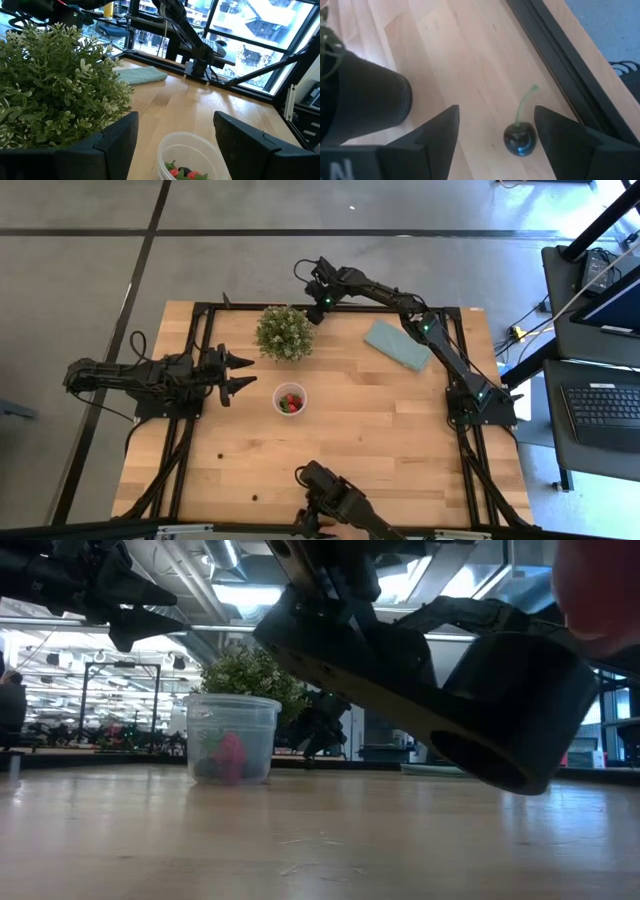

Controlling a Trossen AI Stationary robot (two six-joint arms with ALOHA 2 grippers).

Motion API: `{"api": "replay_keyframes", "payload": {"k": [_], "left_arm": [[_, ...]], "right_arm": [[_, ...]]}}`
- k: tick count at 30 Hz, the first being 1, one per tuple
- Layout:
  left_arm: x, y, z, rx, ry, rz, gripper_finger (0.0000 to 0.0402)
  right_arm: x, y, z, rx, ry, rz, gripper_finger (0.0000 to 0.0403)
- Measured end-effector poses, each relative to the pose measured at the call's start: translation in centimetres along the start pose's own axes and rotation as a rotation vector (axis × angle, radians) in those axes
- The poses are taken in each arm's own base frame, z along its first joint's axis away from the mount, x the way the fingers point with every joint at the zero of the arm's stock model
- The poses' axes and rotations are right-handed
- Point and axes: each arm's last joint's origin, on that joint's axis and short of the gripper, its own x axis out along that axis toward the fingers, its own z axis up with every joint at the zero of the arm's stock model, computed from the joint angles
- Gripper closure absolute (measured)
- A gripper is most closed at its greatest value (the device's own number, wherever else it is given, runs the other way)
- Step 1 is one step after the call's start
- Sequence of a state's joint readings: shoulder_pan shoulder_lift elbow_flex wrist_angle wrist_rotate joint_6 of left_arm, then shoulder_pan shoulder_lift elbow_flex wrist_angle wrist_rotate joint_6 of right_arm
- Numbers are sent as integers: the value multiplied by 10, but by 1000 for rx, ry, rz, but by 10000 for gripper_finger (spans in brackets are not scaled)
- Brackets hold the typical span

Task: Pick and placing Produce into tupperware
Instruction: Put the black cherry into the transparent container

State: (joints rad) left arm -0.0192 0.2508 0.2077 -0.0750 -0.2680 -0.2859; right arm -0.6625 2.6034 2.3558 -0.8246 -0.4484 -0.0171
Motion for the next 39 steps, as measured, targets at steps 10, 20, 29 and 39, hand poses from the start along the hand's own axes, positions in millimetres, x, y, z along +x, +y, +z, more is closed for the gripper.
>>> {"api": "replay_keyframes", "payload": {"k": [10,20,29,39], "left_arm": [[0,0,0,0,0,0,151],[0,0,0,0,-1,3,151],[0,0,0,0,-1,3,151],[0,0,0,-4,-1,3,151]], "right_arm": [[-9,7,1,-110,21,-16,144],[-11,30,3,-288,53,-138,144],[-13,27,-13,-294,232,-249,144],[-12,29,-13,-531,277,-250,143]]}}
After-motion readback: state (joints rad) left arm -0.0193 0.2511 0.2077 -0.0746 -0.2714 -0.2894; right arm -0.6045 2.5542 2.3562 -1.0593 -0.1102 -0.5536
